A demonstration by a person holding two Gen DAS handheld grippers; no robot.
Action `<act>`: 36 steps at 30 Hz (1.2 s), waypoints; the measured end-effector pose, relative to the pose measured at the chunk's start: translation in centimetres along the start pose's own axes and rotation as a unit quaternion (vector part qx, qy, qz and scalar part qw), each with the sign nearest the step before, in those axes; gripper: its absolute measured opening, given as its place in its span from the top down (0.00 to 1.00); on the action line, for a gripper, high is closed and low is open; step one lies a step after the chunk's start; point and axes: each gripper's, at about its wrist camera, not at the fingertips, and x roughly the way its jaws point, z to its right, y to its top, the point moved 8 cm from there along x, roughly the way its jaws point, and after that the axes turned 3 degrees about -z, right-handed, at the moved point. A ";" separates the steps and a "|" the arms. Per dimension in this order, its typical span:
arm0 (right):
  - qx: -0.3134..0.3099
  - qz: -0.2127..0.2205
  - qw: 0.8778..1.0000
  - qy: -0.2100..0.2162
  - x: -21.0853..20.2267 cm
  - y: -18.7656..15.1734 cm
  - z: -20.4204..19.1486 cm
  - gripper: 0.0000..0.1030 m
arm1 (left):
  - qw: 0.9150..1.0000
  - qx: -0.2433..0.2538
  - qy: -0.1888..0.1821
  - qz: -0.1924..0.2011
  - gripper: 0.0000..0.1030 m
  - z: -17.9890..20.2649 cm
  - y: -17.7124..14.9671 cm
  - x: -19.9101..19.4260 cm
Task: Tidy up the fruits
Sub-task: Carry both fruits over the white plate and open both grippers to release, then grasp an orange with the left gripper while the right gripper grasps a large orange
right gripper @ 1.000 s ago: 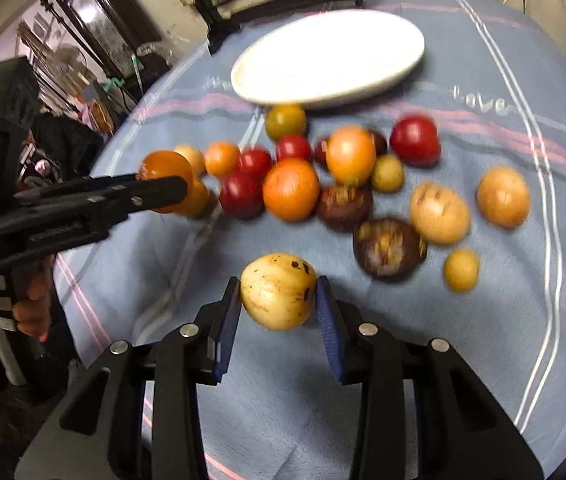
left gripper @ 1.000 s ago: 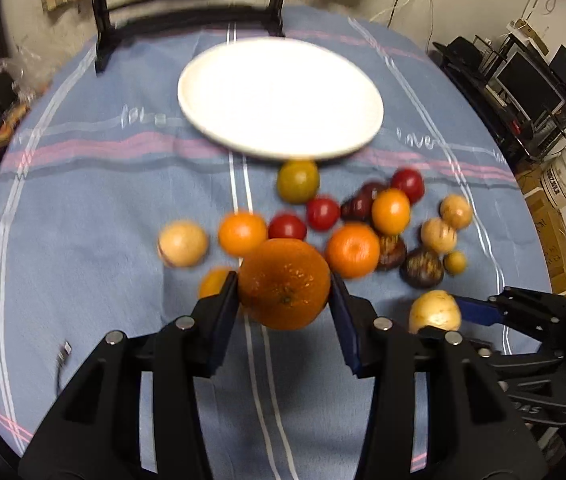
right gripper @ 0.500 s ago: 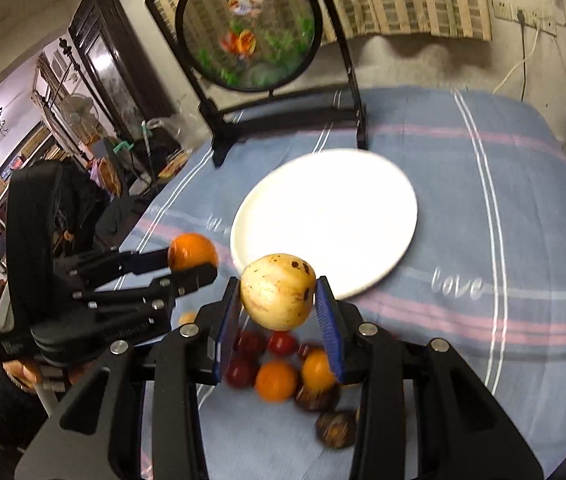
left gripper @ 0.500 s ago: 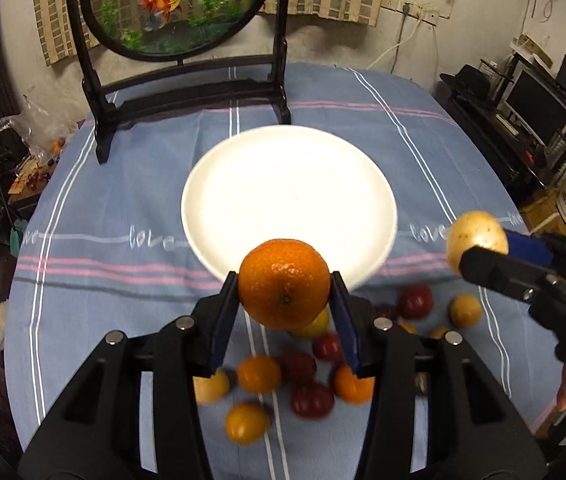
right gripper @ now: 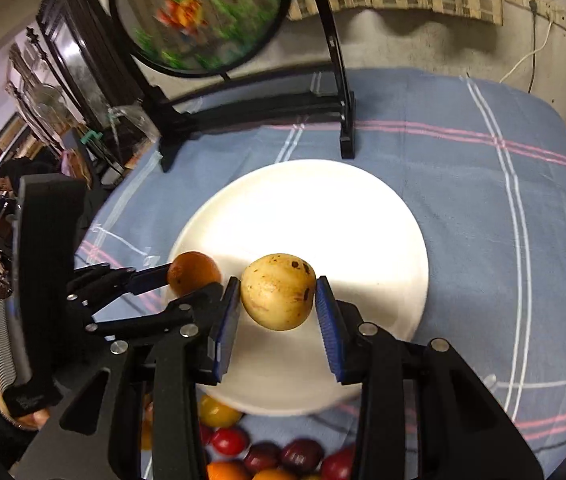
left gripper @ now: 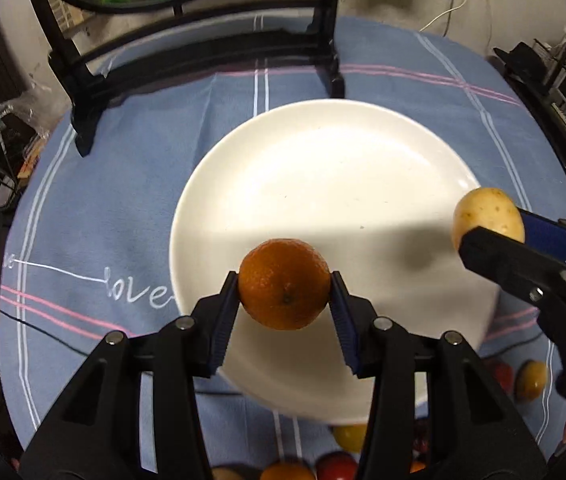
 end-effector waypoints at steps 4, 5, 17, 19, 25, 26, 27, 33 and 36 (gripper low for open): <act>0.007 -0.018 1.000 -0.017 2.4 0.6 1.8 0.63 | 1.000 0.004 0.009 -0.012 0.56 0.0 0.7 2.0; 0.009 -0.022 0.999 -0.021 3.0 0.7 2.2 0.63 | 1.000 0.002 0.009 -0.014 0.55 0.1 0.9 2.4; 0.001 -0.047 0.998 -0.044 4.8 1.4 2.3 0.35 | 0.999 -0.006 0.029 -0.016 0.33 -0.9 2.0 3.5; -0.002 -0.032 0.999 -0.042 3.3 1.6 2.1 0.35 | 0.999 -0.015 0.025 -0.012 0.33 -1.4 1.9 2.7; 0.007 0.023 0.999 -0.027 -3.3 1.0 1.9 0.35 | 0.999 -0.037 0.006 0.032 0.33 -3.2 1.3 -2.4; 0.006 0.031 0.999 -0.026 -4.4 0.6 1.9 0.35 | 0.998 -0.039 0.004 0.039 0.33 -3.5 1.1 -3.3; 0.005 0.041 0.999 -0.025 -5.9 -0.1 1.9 0.35 | 0.998 -0.041 0.000 0.048 0.32 -3.8 0.8 -4.3; 0.004 0.058 0.998 -0.031 -10.7 -6.0 2.2 0.35 | 0.996 -0.025 0.006 0.086 0.29 -5.4 -3.5 -9.3; 0.004 0.054 0.997 -0.047 -12.1 -11.2 2.6 0.35 | 0.996 -0.012 0.003 0.088 0.27 -5.6 -7.3 -10.5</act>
